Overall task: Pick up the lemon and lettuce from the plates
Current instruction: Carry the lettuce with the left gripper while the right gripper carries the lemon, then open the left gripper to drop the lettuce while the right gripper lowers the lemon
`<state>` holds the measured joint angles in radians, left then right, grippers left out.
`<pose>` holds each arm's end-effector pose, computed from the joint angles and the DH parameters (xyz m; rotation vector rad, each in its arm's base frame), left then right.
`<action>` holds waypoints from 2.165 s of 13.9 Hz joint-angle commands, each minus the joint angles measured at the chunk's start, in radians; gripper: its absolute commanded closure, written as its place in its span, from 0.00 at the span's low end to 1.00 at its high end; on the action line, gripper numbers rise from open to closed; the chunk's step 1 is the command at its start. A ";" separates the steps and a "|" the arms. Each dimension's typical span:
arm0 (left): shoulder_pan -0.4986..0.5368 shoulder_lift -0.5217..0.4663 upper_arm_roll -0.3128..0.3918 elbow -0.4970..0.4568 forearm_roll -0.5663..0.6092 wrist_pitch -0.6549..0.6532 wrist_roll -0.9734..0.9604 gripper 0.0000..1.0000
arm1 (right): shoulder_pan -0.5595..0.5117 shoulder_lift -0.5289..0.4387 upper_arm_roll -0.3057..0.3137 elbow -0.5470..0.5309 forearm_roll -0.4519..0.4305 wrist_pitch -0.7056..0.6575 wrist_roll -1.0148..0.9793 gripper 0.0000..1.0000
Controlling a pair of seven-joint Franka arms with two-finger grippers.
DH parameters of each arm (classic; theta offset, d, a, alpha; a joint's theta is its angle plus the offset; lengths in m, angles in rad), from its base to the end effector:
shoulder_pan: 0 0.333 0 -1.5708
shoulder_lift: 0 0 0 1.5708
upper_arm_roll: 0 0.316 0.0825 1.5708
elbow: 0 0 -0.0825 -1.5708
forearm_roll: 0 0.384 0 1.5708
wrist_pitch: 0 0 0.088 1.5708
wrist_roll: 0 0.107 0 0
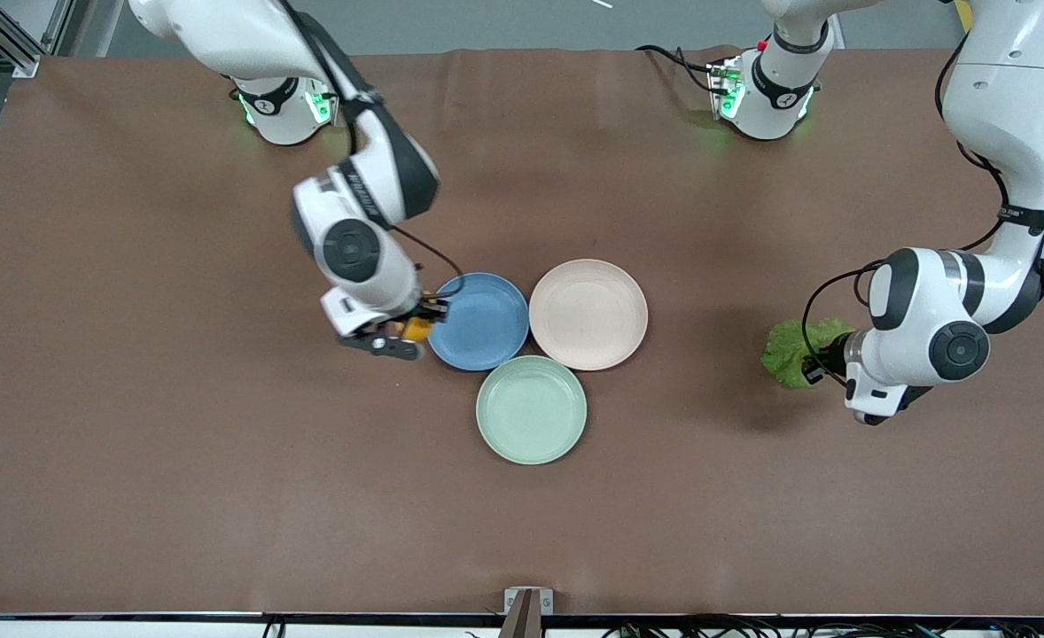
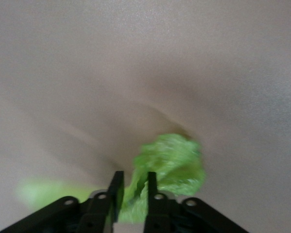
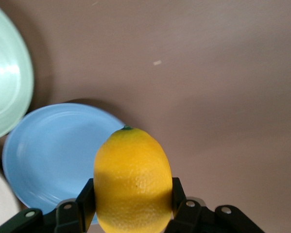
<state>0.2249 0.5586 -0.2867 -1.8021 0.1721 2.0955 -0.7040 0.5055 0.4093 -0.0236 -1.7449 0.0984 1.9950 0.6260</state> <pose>0.6255 -0.0200 0.2283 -2.9301 -0.8443 0.3463 0.5615 0.3018 0.3280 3.0972 -0.2960 -0.2736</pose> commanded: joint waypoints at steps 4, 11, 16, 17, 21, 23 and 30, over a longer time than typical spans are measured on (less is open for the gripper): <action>-0.006 -0.135 -0.029 0.065 0.020 -0.135 -0.003 0.00 | -0.329 -0.073 0.019 -0.117 -0.089 -0.004 -0.464 0.69; 0.007 -0.195 -0.040 0.412 -0.056 -0.523 0.109 0.00 | -0.582 0.075 0.017 -0.119 -0.127 0.169 -0.798 0.68; 0.008 -0.334 -0.028 0.431 -0.046 -0.549 0.315 0.00 | -0.596 0.091 0.017 -0.192 -0.134 0.237 -0.796 0.68; 0.011 -0.350 -0.028 0.431 -0.049 -0.549 0.380 0.00 | -0.596 0.091 0.017 -0.211 -0.134 0.264 -0.796 0.67; 0.010 -0.408 -0.037 0.412 -0.057 -0.552 0.449 0.00 | -0.604 0.089 0.017 -0.251 -0.134 0.297 -0.793 0.61; -0.009 -0.440 -0.020 0.380 -0.065 -0.555 0.497 0.00 | -0.602 0.080 0.017 -0.246 -0.134 0.281 -0.792 0.10; -0.184 -0.689 0.204 0.046 -0.181 -0.445 0.526 0.00 | -0.590 -0.254 0.027 -0.141 -0.134 -0.103 -0.759 0.01</action>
<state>0.0523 -0.0234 -0.0980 -1.6169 0.0323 1.6085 -0.1955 -0.0717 0.2772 -0.0179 -1.8845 -0.0163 1.9930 -0.1574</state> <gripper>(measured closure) 0.000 0.004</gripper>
